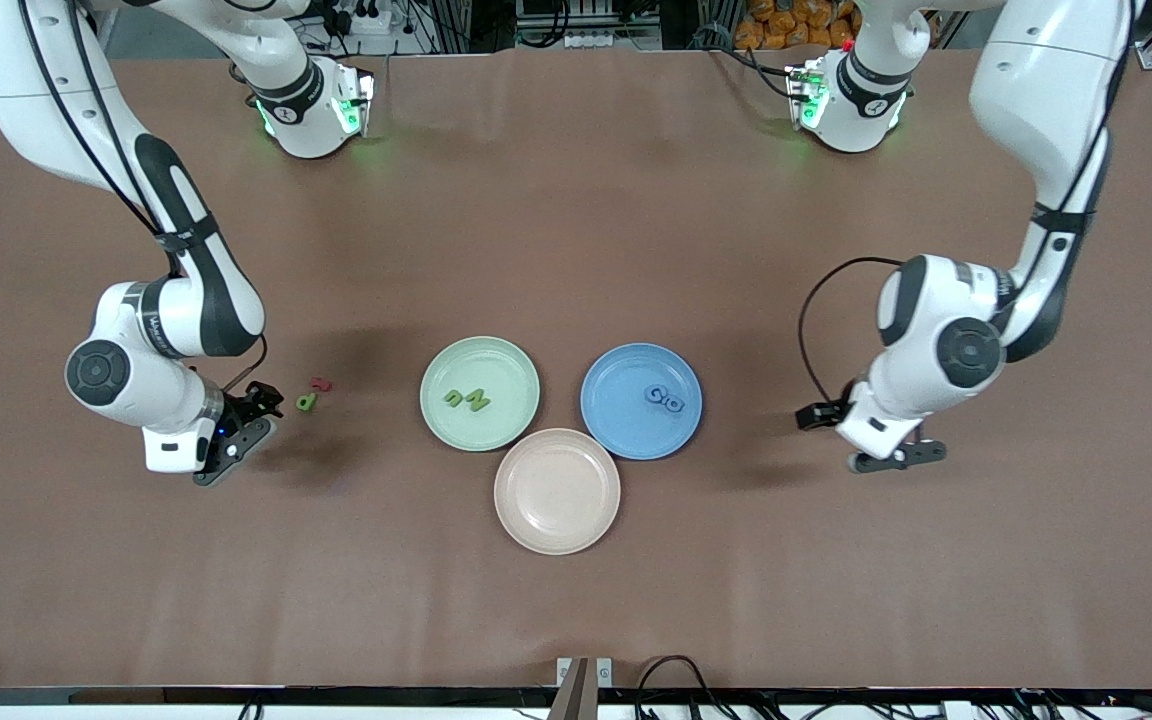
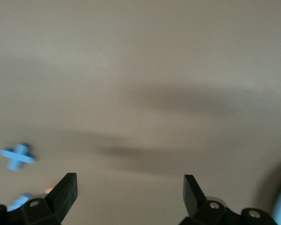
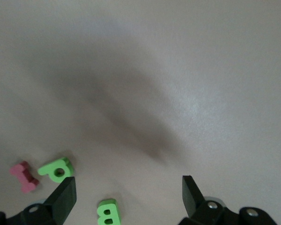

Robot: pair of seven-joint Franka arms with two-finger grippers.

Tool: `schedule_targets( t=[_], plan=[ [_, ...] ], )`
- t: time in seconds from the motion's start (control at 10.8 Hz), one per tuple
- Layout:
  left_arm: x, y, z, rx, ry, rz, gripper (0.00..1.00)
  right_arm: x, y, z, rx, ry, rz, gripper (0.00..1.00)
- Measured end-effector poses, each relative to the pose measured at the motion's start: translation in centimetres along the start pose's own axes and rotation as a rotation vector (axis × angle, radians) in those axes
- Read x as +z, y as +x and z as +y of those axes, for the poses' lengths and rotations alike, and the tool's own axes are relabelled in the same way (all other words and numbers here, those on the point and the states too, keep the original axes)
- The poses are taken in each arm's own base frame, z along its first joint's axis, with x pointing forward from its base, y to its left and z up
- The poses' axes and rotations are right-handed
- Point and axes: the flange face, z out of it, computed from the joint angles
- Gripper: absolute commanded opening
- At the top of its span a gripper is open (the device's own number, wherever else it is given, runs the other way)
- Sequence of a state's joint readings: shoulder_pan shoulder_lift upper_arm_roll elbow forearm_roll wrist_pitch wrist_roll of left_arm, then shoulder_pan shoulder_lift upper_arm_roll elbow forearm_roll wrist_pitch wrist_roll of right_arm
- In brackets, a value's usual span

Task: Sort letters by color into matching plates
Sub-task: 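Return both grippers and grasp the green B and the blue x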

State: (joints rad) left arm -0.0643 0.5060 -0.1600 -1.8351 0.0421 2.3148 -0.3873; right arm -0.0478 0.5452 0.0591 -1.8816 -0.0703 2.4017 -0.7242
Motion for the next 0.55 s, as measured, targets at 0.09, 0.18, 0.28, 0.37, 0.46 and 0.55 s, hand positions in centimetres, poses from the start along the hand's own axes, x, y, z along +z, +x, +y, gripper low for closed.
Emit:
schedule_targets(
  t=[0.09, 0.18, 0.28, 0.37, 0.46, 0.55],
  plan=[
    [-0.6, 1.0, -2.7, -0.008, -0.002, 0.008, 1.00, 1.0, -0.9, -0.1, 0.001, -0.008, 0.015, 1.00],
    [-1.0, 1.8, -5.2, -0.015, -0.003, 0.014, 1.00, 1.9, -1.8, -0.6, 0.006, -0.011, 0.023, 1.00],
    [-1.3, 2.3, -7.2, -0.025, -0.004, 0.017, 1.00, 2.5, -2.5, -1.2, 0.006, -0.011, 0.024, 1.00],
    [-1.4, 2.7, -8.8, -0.027, -0.002, 0.020, 1.00, 2.8, -3.0, -1.9, 0.003, -0.010, 0.024, 1.00],
    [-1.4, 2.9, -9.9, -0.017, 0.016, 0.024, 1.00, 2.9, -3.4, -2.5, 0.000, -0.008, 0.023, 1.00],
    [-1.2, 2.9, -10.8, -0.004, 0.043, 0.024, 1.00, 3.0, -3.8, -3.1, -0.003, -0.006, 0.022, 1.00]
  ],
)
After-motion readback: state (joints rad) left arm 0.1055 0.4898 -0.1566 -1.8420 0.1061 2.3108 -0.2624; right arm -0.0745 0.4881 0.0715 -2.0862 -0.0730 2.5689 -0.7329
